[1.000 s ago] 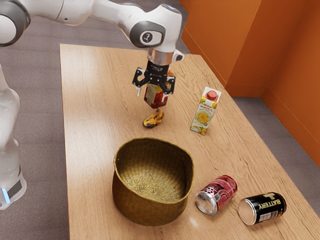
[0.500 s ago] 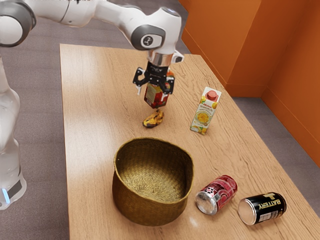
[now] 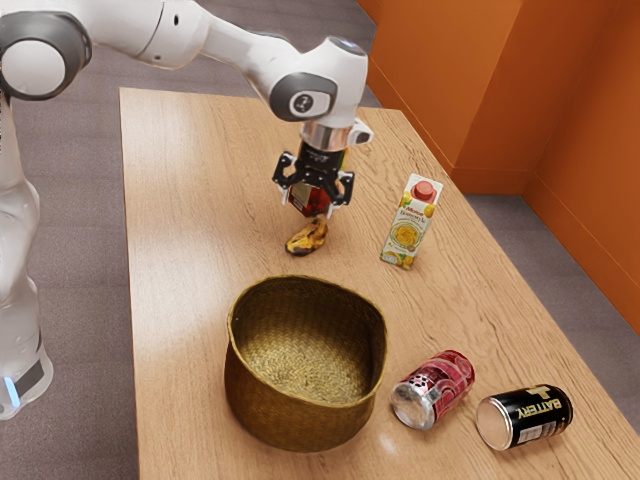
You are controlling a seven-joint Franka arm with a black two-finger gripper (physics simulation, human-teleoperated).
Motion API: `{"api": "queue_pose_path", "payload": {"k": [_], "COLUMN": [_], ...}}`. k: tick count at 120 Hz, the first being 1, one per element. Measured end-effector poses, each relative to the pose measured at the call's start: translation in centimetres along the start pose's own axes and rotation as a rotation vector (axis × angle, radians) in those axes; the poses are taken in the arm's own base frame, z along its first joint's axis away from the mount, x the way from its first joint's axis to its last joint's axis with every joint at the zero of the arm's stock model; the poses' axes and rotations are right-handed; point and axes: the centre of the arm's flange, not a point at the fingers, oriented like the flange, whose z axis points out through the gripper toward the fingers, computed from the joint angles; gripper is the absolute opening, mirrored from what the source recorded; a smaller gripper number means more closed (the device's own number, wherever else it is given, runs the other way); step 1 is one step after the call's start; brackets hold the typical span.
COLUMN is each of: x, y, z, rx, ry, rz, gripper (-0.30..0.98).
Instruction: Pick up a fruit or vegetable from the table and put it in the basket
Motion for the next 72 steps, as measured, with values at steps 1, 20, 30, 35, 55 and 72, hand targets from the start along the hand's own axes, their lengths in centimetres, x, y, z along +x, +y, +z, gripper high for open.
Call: {"api": "queue_pose_path", "payload": {"k": [1,20,30,35,55,72], "x": [0.0,0.1,0.1,0.2,0.4,0.6], "y": [0.0,0.7,1.0,1.1,1.5,1.8], "z": [0.1,1.3,1.9,2.1,3.2,4.0], "rx": [0.001,0.006,0.009,0.009,0.012,0.009], "ry": [0.000,-0.008,-0.012,-0.013,-0.021,-0.025], "rz": [0.000,0.004,0.004,0.004,0.000,-0.004], "gripper": [0.69,0.69,0.69,0.69,0.69,0.69]}}
